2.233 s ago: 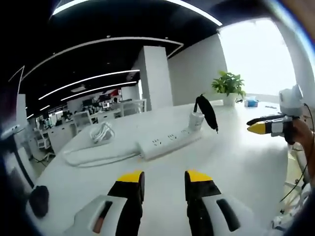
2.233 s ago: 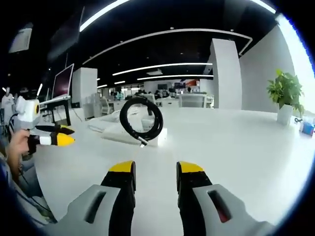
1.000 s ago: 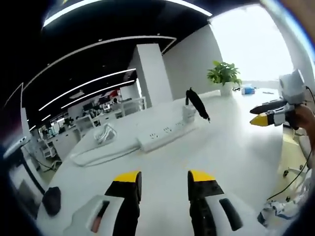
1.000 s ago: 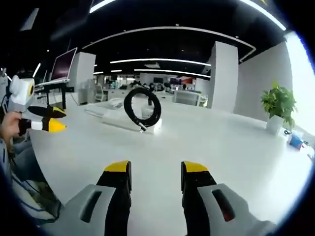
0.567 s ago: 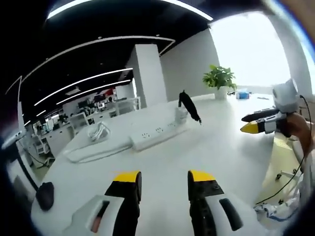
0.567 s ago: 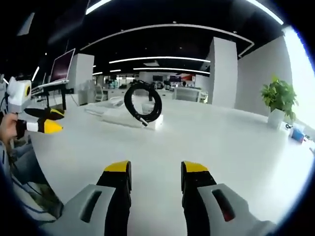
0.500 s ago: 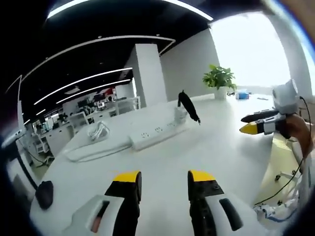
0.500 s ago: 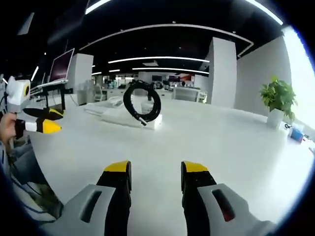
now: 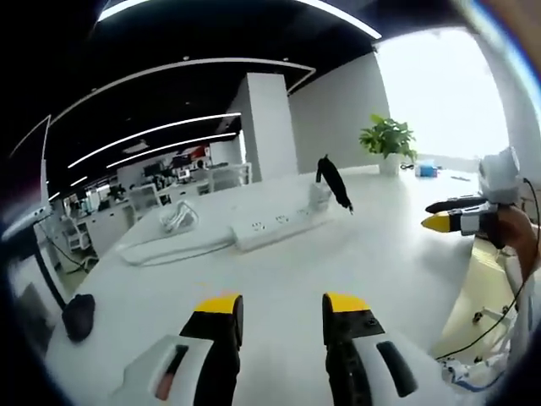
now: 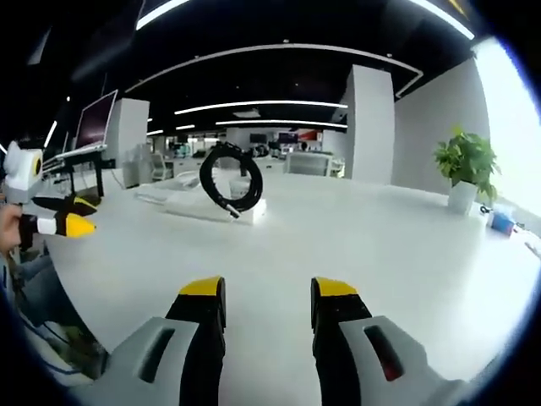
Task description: Straighten the power strip on the desk, plug the charger into it
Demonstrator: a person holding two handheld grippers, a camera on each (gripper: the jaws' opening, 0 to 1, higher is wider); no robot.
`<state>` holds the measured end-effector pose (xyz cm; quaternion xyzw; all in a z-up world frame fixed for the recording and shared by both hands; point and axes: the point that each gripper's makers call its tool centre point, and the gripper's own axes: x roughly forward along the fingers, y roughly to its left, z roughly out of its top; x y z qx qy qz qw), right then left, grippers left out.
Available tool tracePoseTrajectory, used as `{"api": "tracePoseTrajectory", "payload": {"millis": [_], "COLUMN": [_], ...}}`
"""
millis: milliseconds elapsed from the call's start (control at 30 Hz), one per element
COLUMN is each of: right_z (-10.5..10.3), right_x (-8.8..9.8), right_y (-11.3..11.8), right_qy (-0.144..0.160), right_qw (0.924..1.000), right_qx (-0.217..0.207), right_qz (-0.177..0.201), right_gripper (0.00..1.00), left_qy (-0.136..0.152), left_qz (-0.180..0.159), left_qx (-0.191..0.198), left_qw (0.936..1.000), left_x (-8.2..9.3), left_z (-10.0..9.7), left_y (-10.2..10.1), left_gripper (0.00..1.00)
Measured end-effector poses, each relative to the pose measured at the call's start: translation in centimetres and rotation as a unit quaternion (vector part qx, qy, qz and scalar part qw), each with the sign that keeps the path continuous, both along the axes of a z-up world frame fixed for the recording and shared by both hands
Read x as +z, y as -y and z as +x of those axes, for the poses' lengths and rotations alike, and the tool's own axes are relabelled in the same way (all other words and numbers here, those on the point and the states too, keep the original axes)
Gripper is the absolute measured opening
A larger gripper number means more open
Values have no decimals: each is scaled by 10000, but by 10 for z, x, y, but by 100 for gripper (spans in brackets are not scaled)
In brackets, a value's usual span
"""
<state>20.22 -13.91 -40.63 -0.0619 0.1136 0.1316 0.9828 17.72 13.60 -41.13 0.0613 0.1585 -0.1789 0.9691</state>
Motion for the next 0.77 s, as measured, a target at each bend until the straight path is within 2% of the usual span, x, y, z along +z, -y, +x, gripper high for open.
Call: {"api": "tracePoseTrajectory", "payload": {"millis": [500,767], "right_z": [2,0], "right_x": [-2,0], "right_y": [6,7], "right_qy": [-10,12], "right_qw": [9999,9998], "right_qx": [-104,-144], "right_qz": [-133,-100], "right_gripper": [39,39], "left_qy": [-200,-145], "left_qz": [-147,-125], "left_qx": [232,321], "left_qw": [9994,9993], "left_x": [-11,-8], "left_z": [-2,-2], "left_y": [-5,-9], "left_gripper": [38,38]}}
